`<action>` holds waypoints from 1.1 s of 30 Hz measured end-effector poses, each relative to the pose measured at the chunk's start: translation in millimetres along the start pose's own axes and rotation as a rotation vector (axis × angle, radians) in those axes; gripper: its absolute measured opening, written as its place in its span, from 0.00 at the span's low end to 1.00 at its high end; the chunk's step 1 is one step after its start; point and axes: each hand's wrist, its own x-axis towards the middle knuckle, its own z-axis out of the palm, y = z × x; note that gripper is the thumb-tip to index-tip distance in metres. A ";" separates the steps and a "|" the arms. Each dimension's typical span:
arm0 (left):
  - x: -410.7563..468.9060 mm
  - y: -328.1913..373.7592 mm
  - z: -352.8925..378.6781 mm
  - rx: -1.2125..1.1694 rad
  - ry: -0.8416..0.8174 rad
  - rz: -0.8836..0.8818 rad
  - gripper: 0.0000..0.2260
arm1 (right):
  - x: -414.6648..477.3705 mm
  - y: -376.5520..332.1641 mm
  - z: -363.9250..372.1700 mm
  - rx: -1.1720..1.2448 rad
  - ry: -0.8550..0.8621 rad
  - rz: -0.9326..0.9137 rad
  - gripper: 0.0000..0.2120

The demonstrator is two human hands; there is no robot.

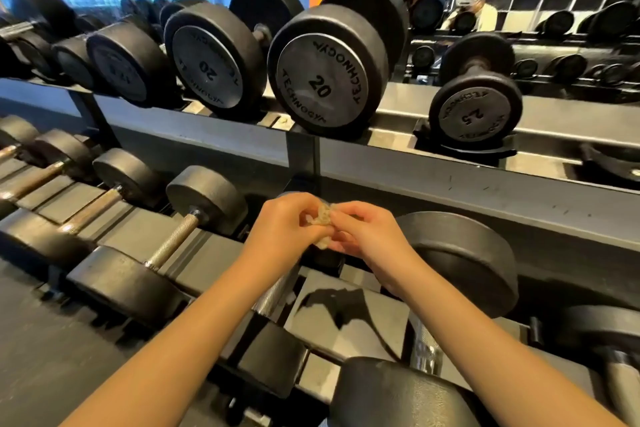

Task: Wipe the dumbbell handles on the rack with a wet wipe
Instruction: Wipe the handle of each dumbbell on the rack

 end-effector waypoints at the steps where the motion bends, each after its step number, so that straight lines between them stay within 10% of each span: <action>1: 3.2 5.6 0.0 -0.001 -0.015 0.037 0.09 | -3.2 -4.7 -4.2 0.023 0.035 -0.018 0.08; 17: 177.1 85.8 2.5 0.430 0.252 0.665 0.18 | 49.6 -133.0 -125.6 -0.778 0.881 -0.779 0.05; 23: 223.3 80.2 -0.9 0.504 0.215 0.620 0.16 | 90.3 -149.9 -167.3 -1.026 0.962 -0.591 0.07; 33: 253.7 99.7 -15.0 0.888 -0.249 0.495 0.12 | 99.5 -178.0 -182.9 -0.675 0.821 -0.201 0.04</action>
